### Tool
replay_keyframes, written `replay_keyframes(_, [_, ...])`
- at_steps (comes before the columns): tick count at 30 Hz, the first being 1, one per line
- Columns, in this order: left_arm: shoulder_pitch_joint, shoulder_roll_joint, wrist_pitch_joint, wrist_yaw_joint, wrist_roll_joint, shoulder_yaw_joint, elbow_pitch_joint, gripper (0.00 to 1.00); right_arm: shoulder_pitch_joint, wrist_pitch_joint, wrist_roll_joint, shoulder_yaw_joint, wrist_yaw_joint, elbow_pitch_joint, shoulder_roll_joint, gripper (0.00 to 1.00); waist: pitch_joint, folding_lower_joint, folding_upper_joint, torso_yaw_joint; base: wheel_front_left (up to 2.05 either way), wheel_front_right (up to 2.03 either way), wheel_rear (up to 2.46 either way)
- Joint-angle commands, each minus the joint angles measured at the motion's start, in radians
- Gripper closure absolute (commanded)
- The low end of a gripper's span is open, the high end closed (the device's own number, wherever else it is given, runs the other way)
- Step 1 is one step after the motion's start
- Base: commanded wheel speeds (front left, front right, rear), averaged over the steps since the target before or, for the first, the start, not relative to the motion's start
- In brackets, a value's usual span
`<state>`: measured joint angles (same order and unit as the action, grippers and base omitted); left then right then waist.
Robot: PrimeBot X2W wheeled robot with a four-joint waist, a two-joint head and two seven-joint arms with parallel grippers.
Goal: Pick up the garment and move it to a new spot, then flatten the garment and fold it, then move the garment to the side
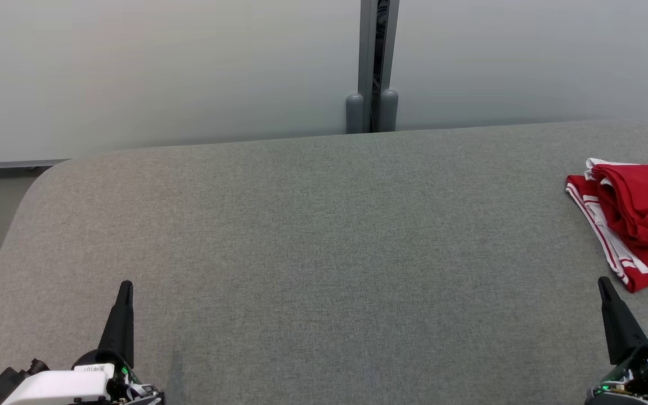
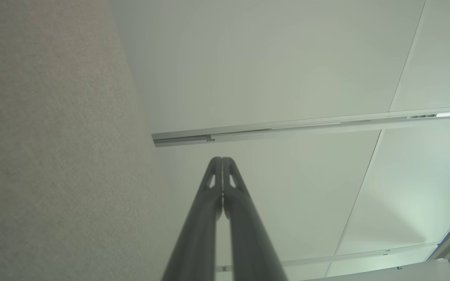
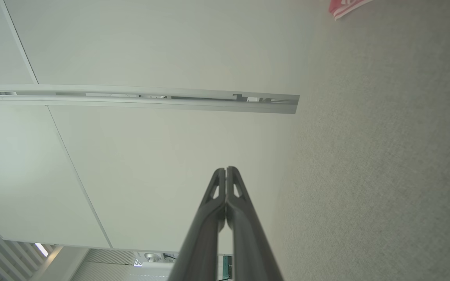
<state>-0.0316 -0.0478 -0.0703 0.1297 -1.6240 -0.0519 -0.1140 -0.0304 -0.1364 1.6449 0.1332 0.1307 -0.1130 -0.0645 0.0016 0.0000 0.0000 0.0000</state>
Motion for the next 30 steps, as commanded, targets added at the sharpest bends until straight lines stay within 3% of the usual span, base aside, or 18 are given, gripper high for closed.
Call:
replay_keyframes(1, [0.019,-0.004,-0.002,0.004,-0.004,-0.005,0.003,1.0,0.006,-0.008,-0.004,0.006,0.0,0.0,-0.001,1.0,0.0,0.0,0.0,0.0,0.0,0.0,0.0])
replay_keyframes(30, [0.019,-0.004,-0.001,0.004,-0.004,-0.005,0.003,1.0,0.007,-0.012,-0.009,0.01,0.0,-0.001,0.003,1.0,0.0,0.0,0.0,0.0,0.0,0.0,0.0])
